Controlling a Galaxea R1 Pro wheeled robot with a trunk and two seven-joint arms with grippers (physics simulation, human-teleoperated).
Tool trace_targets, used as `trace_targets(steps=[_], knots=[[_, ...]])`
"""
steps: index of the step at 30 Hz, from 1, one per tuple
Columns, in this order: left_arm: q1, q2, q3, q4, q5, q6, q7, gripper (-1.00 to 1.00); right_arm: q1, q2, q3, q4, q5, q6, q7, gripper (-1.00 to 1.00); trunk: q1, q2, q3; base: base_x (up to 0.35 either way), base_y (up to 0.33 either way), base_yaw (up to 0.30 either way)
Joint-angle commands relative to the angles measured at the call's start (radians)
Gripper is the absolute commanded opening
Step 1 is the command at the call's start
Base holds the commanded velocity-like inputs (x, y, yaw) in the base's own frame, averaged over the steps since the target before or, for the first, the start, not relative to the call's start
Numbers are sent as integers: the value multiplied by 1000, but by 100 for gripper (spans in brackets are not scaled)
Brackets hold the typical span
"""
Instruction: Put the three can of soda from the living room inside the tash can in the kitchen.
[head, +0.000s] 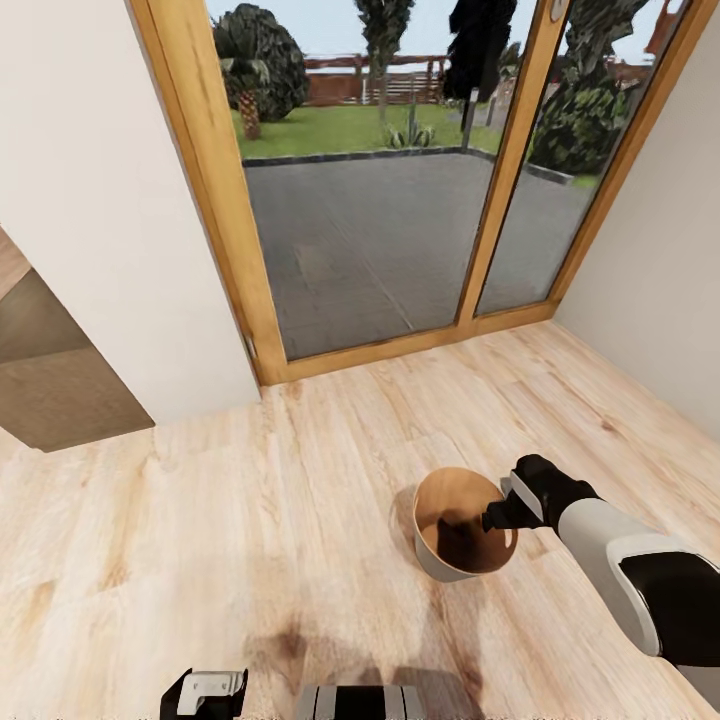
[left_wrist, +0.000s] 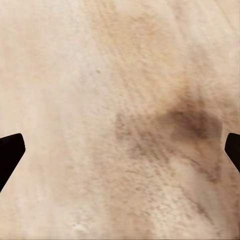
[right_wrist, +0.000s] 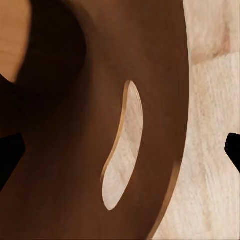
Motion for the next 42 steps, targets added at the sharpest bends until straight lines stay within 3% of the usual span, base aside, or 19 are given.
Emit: trace_targets(steps=[1, 13, 14, 37, 42], knots=[[0, 0, 0, 0, 0, 0, 0, 100, 0, 0, 0, 0, 0, 0, 0, 100, 0, 0, 0, 0, 0, 0], [0, 0, 0, -1, 0, 0, 0, 100, 0, -2, 0, 0, 0, 0, 0, 100, 0, 0, 0, 0, 0, 0], [0, 0, 0, -1, 0, 0, 0, 100, 1, -2, 0, 0, 0, 0, 0, -100, 0, 0, 0, 0, 0, 0], [0, 0, 0, -1, 1, 0, 0, 100, 1, -3, -1, 0, 0, -4, 0, -100, 0, 0, 0, 0, 0, 0], [1, 0, 0, -6, -1, 1, 1, 100, 4, 7, 0, 14, -2, -72, 0, -100, -1, 0, 4, 0, 0, 0]])
